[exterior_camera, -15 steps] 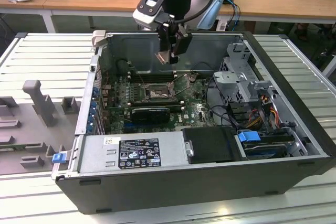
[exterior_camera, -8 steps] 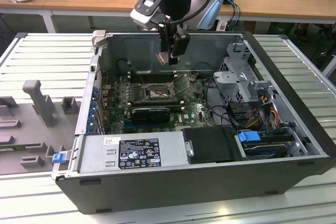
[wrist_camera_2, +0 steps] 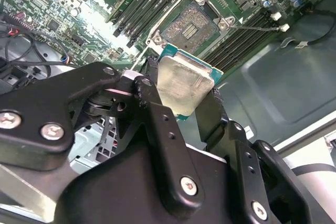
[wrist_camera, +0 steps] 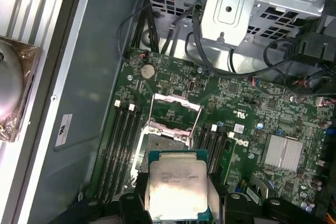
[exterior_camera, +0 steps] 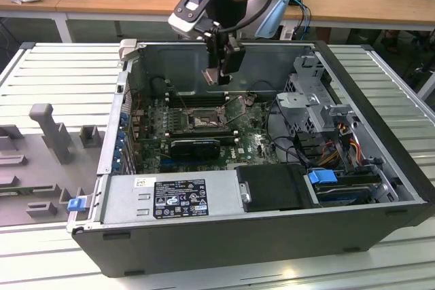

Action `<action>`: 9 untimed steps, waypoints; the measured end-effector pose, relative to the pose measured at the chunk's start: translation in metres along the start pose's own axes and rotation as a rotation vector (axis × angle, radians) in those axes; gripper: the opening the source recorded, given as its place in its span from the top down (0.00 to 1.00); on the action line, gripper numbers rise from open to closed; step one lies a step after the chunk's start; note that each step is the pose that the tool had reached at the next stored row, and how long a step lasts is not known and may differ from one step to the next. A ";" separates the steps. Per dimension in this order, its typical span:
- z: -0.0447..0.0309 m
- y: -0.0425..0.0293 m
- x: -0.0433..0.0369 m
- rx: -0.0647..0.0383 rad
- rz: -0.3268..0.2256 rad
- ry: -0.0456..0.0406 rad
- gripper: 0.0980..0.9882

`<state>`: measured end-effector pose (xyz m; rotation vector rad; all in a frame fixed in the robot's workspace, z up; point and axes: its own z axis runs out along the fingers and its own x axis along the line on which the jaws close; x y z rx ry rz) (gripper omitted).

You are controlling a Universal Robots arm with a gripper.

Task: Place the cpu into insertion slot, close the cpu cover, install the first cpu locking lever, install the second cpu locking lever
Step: 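Place the cpu into insertion slot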

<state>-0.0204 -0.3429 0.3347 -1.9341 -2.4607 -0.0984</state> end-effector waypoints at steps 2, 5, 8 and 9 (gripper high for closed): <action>0.0002 0.0000 0.0000 -0.001 0.017 -0.0007 0.52; 0.0005 -0.0001 0.0000 -0.003 0.061 -0.0026 0.52; 0.0009 -0.0001 0.0000 -0.005 0.104 -0.0048 0.52; 0.0010 0.0000 -0.0001 -0.006 0.122 -0.0057 0.52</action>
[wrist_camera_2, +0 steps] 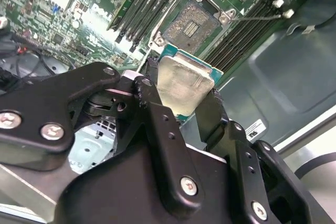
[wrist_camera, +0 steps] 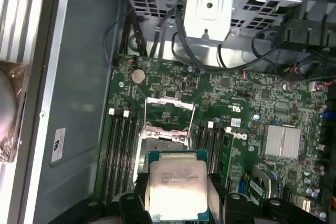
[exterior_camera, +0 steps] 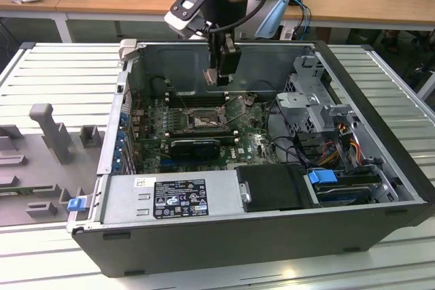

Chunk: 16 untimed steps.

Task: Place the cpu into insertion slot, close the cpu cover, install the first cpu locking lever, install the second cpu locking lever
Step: 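Place the cpu into insertion slot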

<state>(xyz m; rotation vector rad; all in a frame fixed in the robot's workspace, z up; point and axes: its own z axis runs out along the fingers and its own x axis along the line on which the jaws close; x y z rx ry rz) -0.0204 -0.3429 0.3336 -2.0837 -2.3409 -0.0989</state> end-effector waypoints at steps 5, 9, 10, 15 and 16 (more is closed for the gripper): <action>0.0007 0.0000 0.0000 -0.004 0.080 -0.0034 0.52; 0.0027 -0.0001 -0.0001 -0.005 0.099 -0.0042 0.52; 0.0032 -0.0001 -0.0001 -0.005 0.099 -0.0042 0.52; 0.0056 -0.0003 -0.0003 -0.005 0.102 -0.0047 0.52; 0.0058 -0.0003 -0.0003 -0.005 0.109 -0.0047 0.52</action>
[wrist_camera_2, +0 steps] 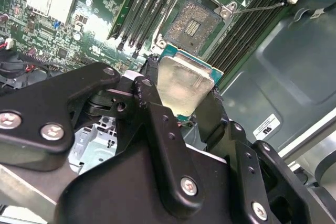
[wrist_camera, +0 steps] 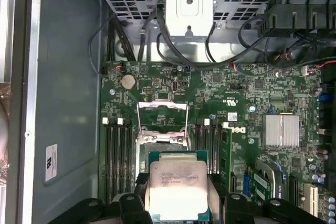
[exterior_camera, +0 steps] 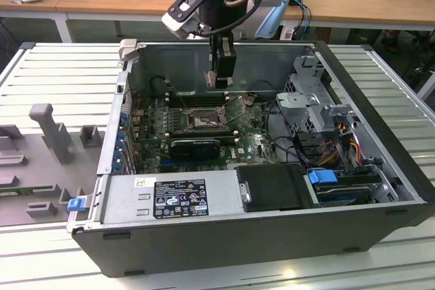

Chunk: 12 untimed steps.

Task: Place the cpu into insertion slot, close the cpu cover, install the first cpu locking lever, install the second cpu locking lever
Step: 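Place the cpu into insertion slot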

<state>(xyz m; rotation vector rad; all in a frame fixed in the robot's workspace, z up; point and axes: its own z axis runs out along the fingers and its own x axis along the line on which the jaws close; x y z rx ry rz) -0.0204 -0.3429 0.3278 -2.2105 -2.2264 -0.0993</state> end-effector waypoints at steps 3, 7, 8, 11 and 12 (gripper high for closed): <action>0.0001 0.0000 0.0000 -0.001 0.015 -0.0006 0.52; 0.0002 0.0000 0.0000 -0.002 0.041 -0.0017 0.52; 0.0002 0.0000 0.0000 -0.002 0.052 -0.0022 0.52; 0.0004 0.0000 0.0000 -0.003 0.068 -0.0029 0.52; 0.0005 0.0000 0.0000 -0.003 0.073 -0.0030 0.52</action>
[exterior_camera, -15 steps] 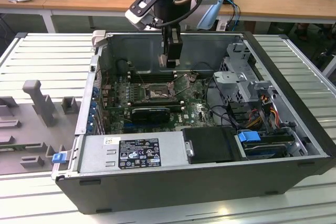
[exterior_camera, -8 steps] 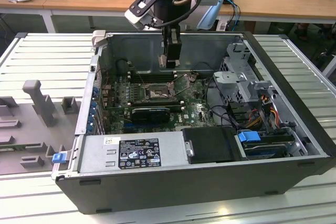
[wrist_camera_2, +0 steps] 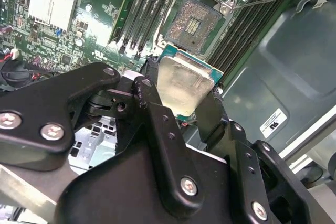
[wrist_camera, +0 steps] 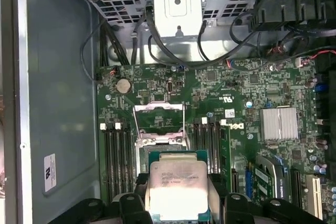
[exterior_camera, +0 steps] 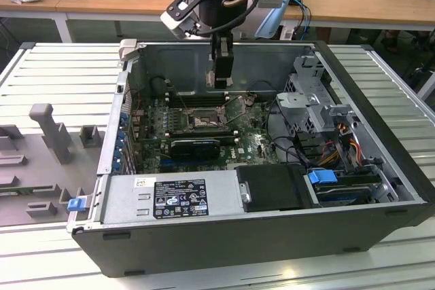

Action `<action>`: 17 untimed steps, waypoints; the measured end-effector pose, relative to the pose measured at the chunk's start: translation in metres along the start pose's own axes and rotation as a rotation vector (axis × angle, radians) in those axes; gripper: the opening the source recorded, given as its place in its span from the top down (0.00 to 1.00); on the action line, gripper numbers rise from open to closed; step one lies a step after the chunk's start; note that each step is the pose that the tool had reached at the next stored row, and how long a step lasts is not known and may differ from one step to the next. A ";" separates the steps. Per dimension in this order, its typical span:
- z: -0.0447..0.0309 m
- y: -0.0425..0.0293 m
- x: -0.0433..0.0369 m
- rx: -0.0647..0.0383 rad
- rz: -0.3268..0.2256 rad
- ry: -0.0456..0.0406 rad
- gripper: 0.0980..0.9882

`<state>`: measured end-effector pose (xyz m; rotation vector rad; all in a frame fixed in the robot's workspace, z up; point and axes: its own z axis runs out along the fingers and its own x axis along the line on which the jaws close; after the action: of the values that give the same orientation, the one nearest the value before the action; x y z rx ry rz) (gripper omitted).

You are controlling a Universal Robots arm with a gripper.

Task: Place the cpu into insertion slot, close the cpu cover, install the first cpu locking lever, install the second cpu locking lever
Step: 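Place the cpu into insertion slot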

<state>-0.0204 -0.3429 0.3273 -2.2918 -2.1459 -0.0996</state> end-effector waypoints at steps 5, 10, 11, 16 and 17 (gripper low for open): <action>0.0013 -0.0001 0.0000 -0.002 0.036 -0.0016 0.52; 0.0079 -0.0006 -0.0005 -0.018 0.035 -0.0004 0.52; 0.0104 -0.0008 -0.0005 -0.022 0.035 0.0003 0.52; 0.0172 -0.0022 -0.0009 -0.019 -0.022 0.0033 0.52; 0.0177 -0.0022 -0.0010 -0.019 -0.025 0.0033 0.52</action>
<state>-0.0219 -0.3430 0.3096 -2.2738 -2.1818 -0.1243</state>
